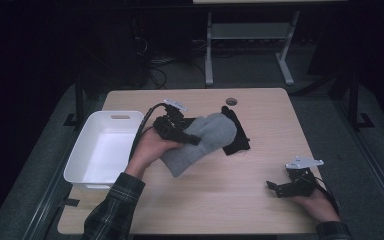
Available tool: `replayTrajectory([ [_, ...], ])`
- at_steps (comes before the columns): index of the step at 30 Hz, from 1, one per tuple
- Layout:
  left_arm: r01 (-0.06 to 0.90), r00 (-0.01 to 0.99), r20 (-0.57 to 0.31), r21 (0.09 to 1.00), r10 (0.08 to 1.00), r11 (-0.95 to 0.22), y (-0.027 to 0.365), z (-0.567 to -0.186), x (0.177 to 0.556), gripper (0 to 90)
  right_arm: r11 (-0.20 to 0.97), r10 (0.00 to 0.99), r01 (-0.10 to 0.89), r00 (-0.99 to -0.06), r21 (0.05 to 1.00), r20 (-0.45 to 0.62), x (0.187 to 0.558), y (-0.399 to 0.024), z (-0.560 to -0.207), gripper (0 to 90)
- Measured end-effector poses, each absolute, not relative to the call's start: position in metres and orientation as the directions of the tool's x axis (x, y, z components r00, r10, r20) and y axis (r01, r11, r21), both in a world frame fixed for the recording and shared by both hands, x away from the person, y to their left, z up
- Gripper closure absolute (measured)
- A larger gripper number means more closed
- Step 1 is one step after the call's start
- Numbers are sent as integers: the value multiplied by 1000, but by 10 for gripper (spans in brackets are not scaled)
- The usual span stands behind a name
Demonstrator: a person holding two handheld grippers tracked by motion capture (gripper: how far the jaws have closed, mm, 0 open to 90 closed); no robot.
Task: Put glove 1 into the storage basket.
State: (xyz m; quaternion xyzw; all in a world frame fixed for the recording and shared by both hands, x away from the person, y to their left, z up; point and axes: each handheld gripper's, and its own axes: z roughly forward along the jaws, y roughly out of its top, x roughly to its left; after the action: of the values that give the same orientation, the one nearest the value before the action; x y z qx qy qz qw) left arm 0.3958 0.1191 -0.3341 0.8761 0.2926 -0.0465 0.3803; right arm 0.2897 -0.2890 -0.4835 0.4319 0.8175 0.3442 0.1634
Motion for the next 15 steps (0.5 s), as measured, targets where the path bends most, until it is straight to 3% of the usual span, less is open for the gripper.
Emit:
replayTrajectory([
  [15,598,765,-296,656,572,-461,185,-314,396,655,388,820,595,-571,704,31,290,-289,-484,27],
])
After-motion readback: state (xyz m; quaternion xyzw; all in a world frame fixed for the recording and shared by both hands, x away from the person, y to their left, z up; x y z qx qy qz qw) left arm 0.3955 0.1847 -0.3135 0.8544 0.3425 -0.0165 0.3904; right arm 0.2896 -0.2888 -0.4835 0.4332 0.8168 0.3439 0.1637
